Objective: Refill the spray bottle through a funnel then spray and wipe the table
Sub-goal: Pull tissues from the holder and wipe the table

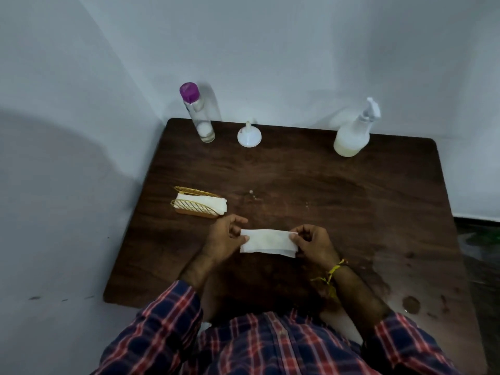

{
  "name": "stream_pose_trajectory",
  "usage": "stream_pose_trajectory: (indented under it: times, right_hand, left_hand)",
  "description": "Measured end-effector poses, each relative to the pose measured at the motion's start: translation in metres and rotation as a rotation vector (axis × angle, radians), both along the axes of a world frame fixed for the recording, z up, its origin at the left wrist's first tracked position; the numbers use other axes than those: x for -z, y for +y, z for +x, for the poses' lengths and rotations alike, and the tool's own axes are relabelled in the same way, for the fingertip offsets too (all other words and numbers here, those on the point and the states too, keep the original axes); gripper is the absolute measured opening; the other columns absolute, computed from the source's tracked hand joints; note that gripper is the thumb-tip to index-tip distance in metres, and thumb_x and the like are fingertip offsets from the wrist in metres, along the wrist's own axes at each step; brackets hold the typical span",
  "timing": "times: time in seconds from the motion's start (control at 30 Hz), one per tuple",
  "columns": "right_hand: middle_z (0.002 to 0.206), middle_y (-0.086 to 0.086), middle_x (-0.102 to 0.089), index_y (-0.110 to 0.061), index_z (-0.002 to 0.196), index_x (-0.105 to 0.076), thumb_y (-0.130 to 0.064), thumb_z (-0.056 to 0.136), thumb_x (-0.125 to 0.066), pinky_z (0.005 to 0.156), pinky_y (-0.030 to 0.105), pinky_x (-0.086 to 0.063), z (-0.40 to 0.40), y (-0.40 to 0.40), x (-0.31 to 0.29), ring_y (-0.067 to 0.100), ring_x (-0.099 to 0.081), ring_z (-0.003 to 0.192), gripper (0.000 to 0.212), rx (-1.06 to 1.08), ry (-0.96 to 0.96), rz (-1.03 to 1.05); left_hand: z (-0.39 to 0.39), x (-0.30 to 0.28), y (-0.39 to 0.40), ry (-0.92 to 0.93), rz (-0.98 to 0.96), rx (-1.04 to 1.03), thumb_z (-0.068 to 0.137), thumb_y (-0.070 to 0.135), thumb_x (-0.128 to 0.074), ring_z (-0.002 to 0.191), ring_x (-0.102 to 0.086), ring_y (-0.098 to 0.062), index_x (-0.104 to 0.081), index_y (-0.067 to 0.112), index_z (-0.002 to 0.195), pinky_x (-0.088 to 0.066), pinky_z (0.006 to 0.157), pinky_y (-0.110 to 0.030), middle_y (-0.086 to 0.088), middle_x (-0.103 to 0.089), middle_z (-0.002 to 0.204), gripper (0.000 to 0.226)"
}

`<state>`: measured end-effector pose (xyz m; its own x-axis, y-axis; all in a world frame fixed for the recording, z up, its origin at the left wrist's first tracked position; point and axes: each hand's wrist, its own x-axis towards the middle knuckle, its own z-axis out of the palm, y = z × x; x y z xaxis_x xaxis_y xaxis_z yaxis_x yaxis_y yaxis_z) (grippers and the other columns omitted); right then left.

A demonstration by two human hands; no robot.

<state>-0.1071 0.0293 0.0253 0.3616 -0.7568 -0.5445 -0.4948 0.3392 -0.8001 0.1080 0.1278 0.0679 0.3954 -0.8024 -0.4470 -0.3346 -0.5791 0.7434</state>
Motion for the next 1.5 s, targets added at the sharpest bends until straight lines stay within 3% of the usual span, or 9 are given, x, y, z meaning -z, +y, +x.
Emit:
stream_pose_trajectory:
  times: [0.27, 0.37, 0.47, 0.67, 0.8, 0.87, 1.13, 1.3, 1.5]
  right_hand:
    - [0.082, 0.008, -0.069, -0.012, 0.091, -0.071, -0.01, 0.089, -0.069, 0.073, 0.044, -0.058, 0.053, -0.087, 0.003, 0.022, -0.064, 0.075, 0.004, -0.091, 0.127, -0.274]
    - [0.102, 0.013, -0.071, -0.007, 0.111, -0.068, -0.02, 0.088, -0.07, 0.087, 0.042, -0.054, 0.076, -0.112, 0.009, 0.029, -0.066, 0.093, 0.026, -0.094, 0.268, -0.336]
    - [0.123, 0.014, -0.061, -0.01, 0.126, -0.059, -0.027, 0.09, -0.064, 0.097, 0.041, -0.047, 0.089, -0.111, 0.012, 0.035, -0.058, 0.114, 0.039, -0.215, 0.55, -0.555]
    - [0.149, 0.023, -0.042, 0.001, 0.145, -0.041, -0.026, 0.098, -0.049, 0.116, 0.047, -0.029, 0.109, -0.067, 0.037, 0.04, -0.04, 0.138, 0.054, -0.67, 0.459, -0.801]
    - [0.164, 0.016, -0.008, -0.006, 0.156, -0.011, -0.036, 0.105, -0.033, 0.123, 0.045, -0.004, 0.125, -0.065, 0.052, 0.031, -0.005, 0.152, 0.063, -0.837, 0.561, -0.713]
    - [0.164, 0.017, -0.003, -0.007, 0.157, -0.009, -0.04, 0.105, -0.029, 0.122, 0.045, -0.003, 0.13, -0.06, 0.057, 0.032, -0.002, 0.152, 0.065, -0.879, 0.581, -0.707]
    - [0.157, 0.018, -0.03, -0.007, 0.151, -0.033, -0.051, 0.096, -0.024, 0.115, 0.053, -0.028, 0.1, -0.008, 0.068, 0.036, -0.029, 0.146, 0.071, -0.924, 0.657, -0.768]
    - [0.164, 0.016, -0.005, -0.01, 0.157, -0.01, -0.049, 0.102, -0.028, 0.122, 0.05, -0.006, 0.113, -0.051, 0.068, 0.034, -0.005, 0.152, 0.069, -0.733, 0.718, -0.691]
    - [0.163, 0.016, -0.014, -0.009, 0.156, -0.018, -0.055, 0.094, -0.012, 0.12, 0.056, -0.016, 0.122, 0.0, 0.062, 0.037, -0.013, 0.15, 0.077, -0.92, 0.646, -0.734]
  left_hand:
    - [0.037, -0.006, -0.08, -0.203, -0.07, 0.004, 0.083, 0.008, -0.074, 0.089, -0.061, -0.013, -0.064, 0.017, 0.12, -0.054, 0.079, -0.025, 0.001, -0.064, 0.093, 0.039]
    - [0.042, -0.013, -0.099, -0.543, 0.013, 0.138, 0.091, 0.019, -0.068, 0.116, -0.058, -0.024, -0.047, 0.02, 0.14, -0.051, 0.097, -0.037, -0.007, -0.056, 0.131, 0.054]
    - [0.029, -0.01, -0.083, -0.743, -0.115, 0.177, 0.095, 0.02, -0.06, 0.111, -0.06, -0.023, -0.048, 0.019, 0.139, -0.053, 0.091, -0.036, -0.008, -0.054, 0.134, 0.046]
    - [0.005, 0.07, 0.034, -0.538, 0.026, 0.088, 0.097, 0.027, -0.053, 0.114, -0.06, -0.028, -0.062, 0.017, 0.126, -0.049, 0.095, -0.038, -0.007, -0.06, 0.127, 0.032]
    - [0.014, 0.104, 0.08, -0.562, 0.299, 0.025, 0.096, 0.064, -0.028, 0.151, -0.007, -0.034, -0.02, 0.019, 0.157, -0.006, 0.119, -0.048, -0.01, -0.011, 0.164, 0.076]
    - [0.015, 0.112, 0.082, -0.576, 0.357, 0.082, 0.093, 0.07, -0.004, 0.151, -0.002, -0.035, -0.012, 0.019, 0.158, -0.006, 0.118, -0.056, -0.012, -0.007, 0.165, 0.083]
    - [0.019, 0.121, 0.082, -0.553, 0.427, 0.162, 0.089, 0.071, 0.009, 0.149, 0.013, -0.036, 0.003, 0.017, 0.157, 0.004, 0.116, -0.06, -0.014, 0.008, 0.164, 0.087]
    - [0.024, 0.115, 0.078, -0.498, 0.491, 0.201, 0.073, 0.069, 0.015, 0.139, 0.039, -0.029, 0.036, 0.023, 0.142, 0.018, 0.113, -0.055, -0.007, 0.037, 0.156, 0.085]
    - [0.027, 0.104, 0.068, -0.436, 0.524, 0.208, 0.065, 0.068, 0.018, 0.145, 0.031, -0.032, 0.023, 0.023, 0.152, 0.015, 0.115, -0.054, -0.008, 0.032, 0.158, 0.098]
